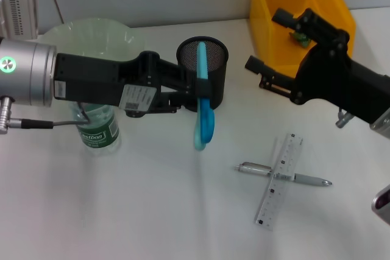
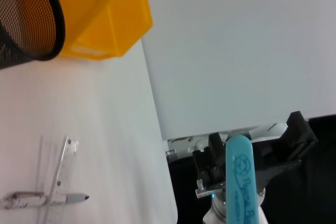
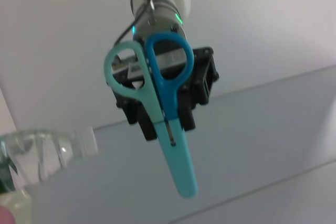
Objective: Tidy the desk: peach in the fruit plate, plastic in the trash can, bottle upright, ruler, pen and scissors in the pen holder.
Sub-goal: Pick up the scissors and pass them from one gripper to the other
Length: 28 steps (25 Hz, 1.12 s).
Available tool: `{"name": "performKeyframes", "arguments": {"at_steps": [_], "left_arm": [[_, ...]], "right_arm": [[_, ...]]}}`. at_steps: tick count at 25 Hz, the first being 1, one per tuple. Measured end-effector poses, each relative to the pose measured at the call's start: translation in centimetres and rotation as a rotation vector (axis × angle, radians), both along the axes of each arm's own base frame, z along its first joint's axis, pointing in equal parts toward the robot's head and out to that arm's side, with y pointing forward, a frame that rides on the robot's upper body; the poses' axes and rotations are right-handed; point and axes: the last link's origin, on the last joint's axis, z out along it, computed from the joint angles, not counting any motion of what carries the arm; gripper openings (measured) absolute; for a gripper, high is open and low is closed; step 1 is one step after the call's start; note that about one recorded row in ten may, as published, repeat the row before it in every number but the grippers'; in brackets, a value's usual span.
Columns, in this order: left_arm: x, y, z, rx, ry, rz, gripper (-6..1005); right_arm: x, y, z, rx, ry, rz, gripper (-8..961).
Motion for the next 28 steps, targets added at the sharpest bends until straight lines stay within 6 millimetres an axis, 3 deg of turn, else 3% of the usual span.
{"name": "performKeyframes", "arguments": {"at_steps": [9, 17, 28], "left_arm": [[-0.2, -0.2, 0.2, -0.021, 0.009, -0.023, 251], [-0.5, -0.3, 0.3, -0.016, 0.01, -0.014, 251], [-0.2, -0.3, -0.1, -0.032, 0.015, -0.005, 252]], "right_arm": [[-0.5, -0.8, -0.5, -0.041, 0.002, 0.058, 785], [-0.7, -0.5, -1.0, 0.032, 0.045, 0.037, 785], [-1.3, 0.2, -0.3, -0.122, 0.054, 0.024, 784]]}}
